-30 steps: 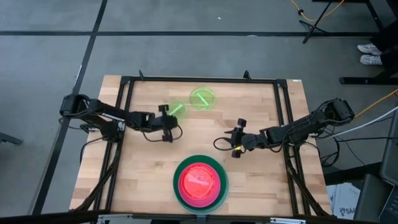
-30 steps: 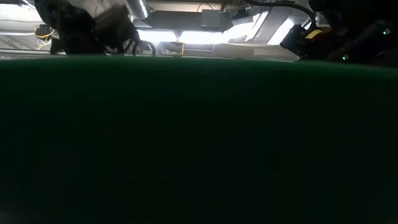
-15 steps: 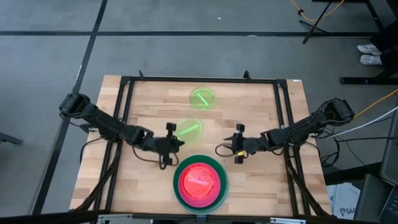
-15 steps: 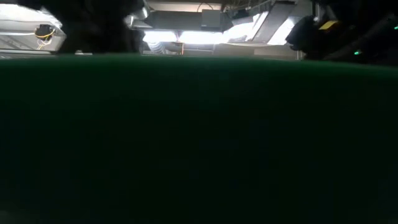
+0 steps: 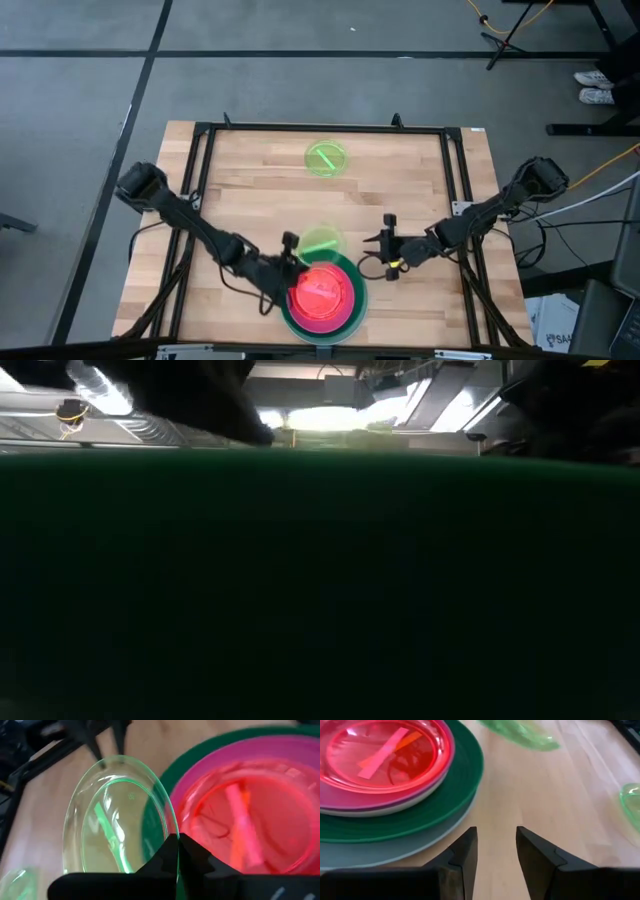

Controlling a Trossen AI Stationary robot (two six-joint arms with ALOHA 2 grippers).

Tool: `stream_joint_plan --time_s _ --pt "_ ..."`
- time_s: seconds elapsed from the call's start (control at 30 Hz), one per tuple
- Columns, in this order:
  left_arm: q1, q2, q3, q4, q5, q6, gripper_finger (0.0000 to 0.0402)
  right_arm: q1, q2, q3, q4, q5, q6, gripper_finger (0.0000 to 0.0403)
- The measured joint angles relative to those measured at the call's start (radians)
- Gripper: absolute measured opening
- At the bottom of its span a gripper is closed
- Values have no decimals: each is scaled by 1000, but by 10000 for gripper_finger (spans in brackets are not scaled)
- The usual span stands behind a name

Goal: Stack plastic plates
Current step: Stack the left light green plate on top of the light pink plate

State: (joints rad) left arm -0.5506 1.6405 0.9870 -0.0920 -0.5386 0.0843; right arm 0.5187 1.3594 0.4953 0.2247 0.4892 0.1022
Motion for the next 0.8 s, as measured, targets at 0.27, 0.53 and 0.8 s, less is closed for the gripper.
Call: stream_joint_plan --time_s 0.27,0.53,0.8 --pt "-100 146 181 -3 10 -35 0 94 0 0 17 5 123 127" --pt "-161 248 249 -3 33 -149 0 257 0 0 42 113 282 127" --pt "-177 298 249 4 75 -215 0 355 62 0 161 180 319 127"
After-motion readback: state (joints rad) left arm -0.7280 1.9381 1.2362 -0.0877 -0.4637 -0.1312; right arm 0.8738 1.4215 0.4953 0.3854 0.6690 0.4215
